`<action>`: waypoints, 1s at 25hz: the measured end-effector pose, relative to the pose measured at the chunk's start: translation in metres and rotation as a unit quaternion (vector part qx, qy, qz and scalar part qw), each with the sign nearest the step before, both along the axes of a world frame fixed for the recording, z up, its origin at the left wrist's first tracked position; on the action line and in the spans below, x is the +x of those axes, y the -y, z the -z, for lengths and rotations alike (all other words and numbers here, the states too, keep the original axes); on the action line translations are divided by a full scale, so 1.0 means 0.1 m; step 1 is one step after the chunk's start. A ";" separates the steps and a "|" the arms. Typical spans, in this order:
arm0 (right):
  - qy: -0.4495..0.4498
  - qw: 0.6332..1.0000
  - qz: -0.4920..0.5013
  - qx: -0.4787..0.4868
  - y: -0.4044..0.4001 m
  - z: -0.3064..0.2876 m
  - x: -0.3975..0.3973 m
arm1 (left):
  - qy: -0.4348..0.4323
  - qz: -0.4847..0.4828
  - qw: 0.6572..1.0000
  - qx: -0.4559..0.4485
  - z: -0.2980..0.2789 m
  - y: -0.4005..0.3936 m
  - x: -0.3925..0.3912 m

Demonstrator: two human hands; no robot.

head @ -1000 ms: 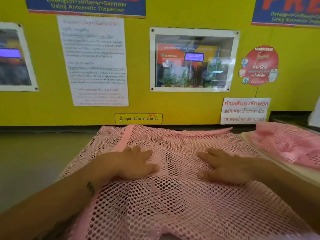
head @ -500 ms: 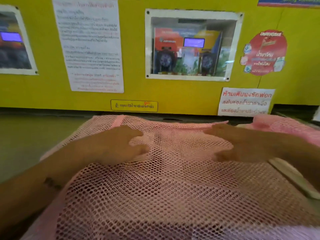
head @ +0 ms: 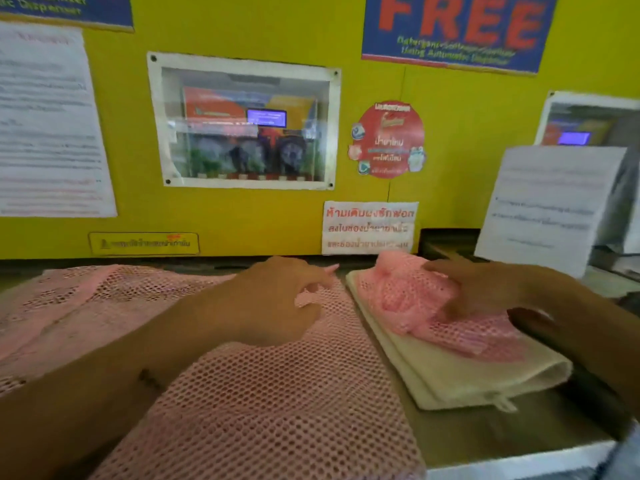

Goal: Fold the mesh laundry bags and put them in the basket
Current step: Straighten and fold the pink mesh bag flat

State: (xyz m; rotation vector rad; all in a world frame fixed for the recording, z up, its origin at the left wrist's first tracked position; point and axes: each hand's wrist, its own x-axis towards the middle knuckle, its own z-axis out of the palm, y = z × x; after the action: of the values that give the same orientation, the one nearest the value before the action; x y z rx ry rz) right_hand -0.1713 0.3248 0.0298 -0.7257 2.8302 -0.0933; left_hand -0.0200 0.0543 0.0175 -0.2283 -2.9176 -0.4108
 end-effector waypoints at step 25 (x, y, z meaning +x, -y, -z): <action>0.002 0.873 -0.210 -0.440 1.48 -0.49 0.28 | -0.032 -0.115 0.968 0.222 -0.49 0.57 -0.15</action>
State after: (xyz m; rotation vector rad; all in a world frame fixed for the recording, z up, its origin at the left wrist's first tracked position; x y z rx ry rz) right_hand -0.1430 0.1763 0.0791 -1.4659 2.4419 -1.3500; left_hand -0.0348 -0.0032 0.0670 0.1570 -2.6551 -0.9730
